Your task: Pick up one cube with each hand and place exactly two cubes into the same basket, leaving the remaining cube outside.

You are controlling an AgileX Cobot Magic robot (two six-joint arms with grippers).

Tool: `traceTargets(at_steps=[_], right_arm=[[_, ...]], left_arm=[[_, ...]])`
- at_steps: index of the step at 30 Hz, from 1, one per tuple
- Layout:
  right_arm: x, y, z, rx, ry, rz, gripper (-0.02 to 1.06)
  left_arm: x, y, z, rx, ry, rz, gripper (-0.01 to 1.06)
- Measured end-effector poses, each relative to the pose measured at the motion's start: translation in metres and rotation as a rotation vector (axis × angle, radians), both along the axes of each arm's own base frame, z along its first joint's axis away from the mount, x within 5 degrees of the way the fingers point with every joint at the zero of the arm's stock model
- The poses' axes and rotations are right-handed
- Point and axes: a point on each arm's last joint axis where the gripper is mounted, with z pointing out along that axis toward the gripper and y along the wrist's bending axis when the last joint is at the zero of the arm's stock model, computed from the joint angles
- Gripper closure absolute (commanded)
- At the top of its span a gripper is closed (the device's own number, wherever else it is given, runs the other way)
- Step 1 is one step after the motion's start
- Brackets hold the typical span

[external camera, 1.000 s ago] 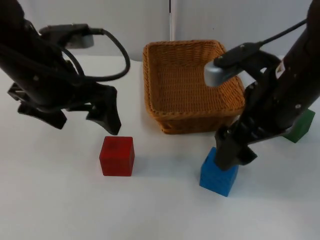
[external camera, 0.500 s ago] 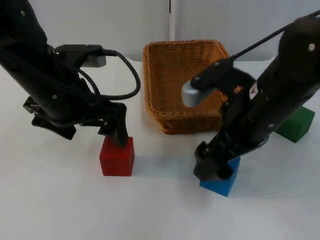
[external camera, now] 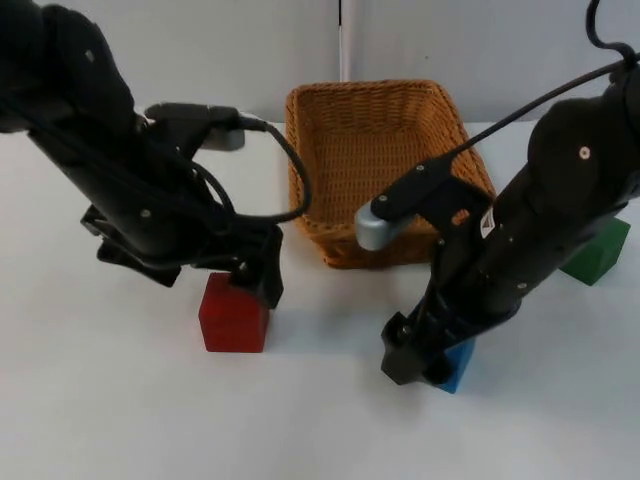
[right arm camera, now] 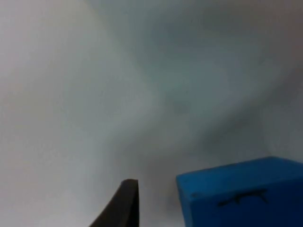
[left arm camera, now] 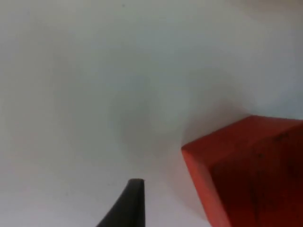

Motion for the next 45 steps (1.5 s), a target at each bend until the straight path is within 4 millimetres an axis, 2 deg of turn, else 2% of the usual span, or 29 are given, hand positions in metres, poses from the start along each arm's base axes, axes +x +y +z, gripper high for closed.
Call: traceTargets(at_steps=[9,14,19,23,24,25,29,31,34,35,38,39,40,42,45], right_arm=[[0.002,0.001,0.001,0.017,-0.028,-0.003,0.0],[0.003,0.002,-0.001,0.02,-0.033,-0.003,0.0],[0.003,0.002,-0.001,0.02,-0.033,-0.003,0.09],[0.003,0.002,-0.001,0.02,-0.033,-0.003,0.29],[0.003,0.002,-0.001,0.023,-0.031,-0.011,0.29],[0.003,0.002,-0.001,0.024,-0.029,-0.015,0.38],[0.003,0.002,-0.001,0.025,-0.027,-0.019,0.63],[0.003,0.002,-0.001,0.025,-0.027,-0.019,0.66],[0.003,0.002,-0.001,0.025,-0.027,-0.019,0.89],[0.003,0.002,-0.001,0.025,-0.027,-0.019,0.89],[0.003,0.002,-0.001,0.025,-0.027,-0.019,1.04],[0.003,0.002,-0.001,0.025,-0.027,-0.019,1.05],[0.003,0.002,-0.001,0.025,-0.027,-0.019,1.05],[0.003,0.002,-0.001,0.025,-0.027,-0.019,1.05],[0.003,0.002,-0.001,0.024,-0.026,-0.019,1.05]], left_arm=[[0.004,-0.003,-0.029,0.017,0.057,0.009,0.0],[0.005,-0.004,-0.034,0.015,0.064,0.018,0.0],[0.006,-0.004,-0.035,0.012,0.064,0.024,0.0],[0.006,-0.004,-0.035,0.01,0.064,0.026,0.02],[0.006,-0.004,-0.035,0.01,0.064,0.026,0.02],[0.006,-0.004,-0.035,0.01,0.064,0.026,0.06],[0.007,-0.004,-0.035,0.01,0.064,0.026,0.26],[0.006,-0.004,-0.036,0.009,0.069,0.028,0.29],[0.006,-0.005,-0.036,0.001,0.078,0.038,0.53],[0.005,-0.005,-0.036,-0.003,0.087,0.047,0.53],[0.004,-0.006,-0.036,-0.014,0.106,0.069,0.79],[0.004,-0.006,-0.036,-0.014,0.106,0.069,0.88],[0.004,-0.006,-0.036,-0.016,0.109,0.072,0.88],[0.004,-0.006,-0.036,-0.018,0.111,0.075,1.03],[0.004,-0.006,-0.036,-0.018,0.113,0.074,1.05]])
